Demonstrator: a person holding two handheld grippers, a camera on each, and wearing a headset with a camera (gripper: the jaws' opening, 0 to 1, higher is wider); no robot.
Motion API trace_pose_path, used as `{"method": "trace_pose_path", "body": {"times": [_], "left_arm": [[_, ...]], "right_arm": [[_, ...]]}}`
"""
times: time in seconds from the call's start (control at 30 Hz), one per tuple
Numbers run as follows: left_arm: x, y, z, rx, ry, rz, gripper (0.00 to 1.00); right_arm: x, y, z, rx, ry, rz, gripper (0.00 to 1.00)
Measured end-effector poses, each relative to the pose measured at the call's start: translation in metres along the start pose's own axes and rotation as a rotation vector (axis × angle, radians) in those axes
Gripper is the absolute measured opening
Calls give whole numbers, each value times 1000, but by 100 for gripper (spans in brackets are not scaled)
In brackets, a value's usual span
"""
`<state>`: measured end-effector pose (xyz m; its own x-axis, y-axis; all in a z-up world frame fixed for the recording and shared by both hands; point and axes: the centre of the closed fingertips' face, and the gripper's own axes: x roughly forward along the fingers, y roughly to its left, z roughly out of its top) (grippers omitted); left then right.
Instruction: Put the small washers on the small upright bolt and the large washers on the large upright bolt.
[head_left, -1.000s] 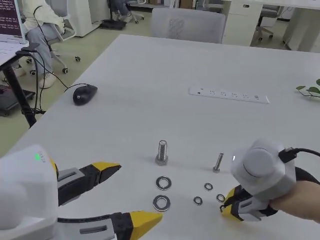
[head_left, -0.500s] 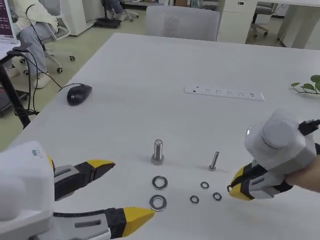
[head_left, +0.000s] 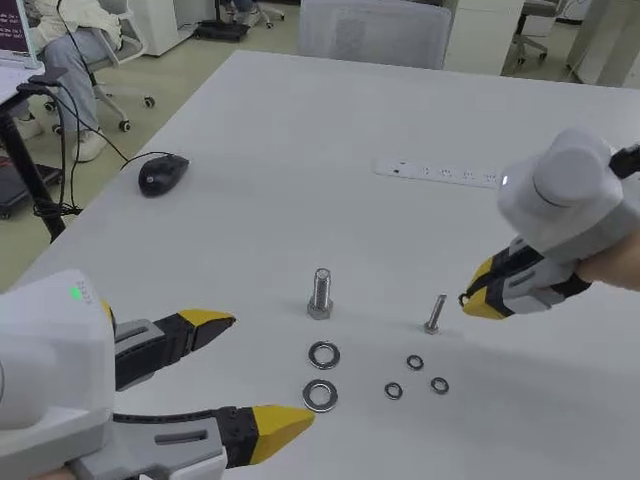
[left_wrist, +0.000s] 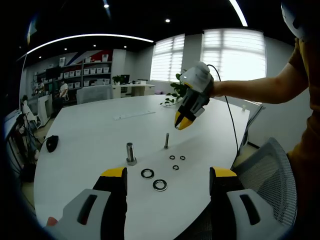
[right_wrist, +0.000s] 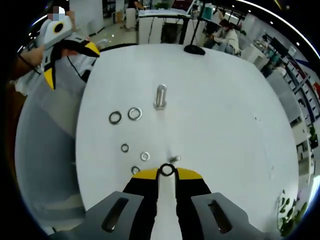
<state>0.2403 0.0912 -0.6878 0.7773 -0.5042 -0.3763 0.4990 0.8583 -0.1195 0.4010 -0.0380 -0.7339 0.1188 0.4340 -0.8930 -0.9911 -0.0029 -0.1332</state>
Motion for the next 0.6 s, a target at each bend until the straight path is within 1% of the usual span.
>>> {"method": "trace_pose_path", "body": {"times": [0.17,0.23,0.3,0.4,0.5,0.6], "left_arm": [[-1,1,0,-5,-3,6,66],[-1,2,0,-9,-5,8,66],[-1,2,1,-15,-8,9,66],[0,4,-2,-17,1,15,66],[0,4,-2,-21,1,17,66],[1,4,-2,-21,1,19,66]], "right_arm": [[8,-11,2,-15,21,4,12],[11,-12,1,-19,31,12,12],[13,-13,1,-29,40,21,12],[17,-14,3,-34,45,31,12],[21,-13,3,-40,51,41,12],[25,-13,1,-52,69,48,12]]}}
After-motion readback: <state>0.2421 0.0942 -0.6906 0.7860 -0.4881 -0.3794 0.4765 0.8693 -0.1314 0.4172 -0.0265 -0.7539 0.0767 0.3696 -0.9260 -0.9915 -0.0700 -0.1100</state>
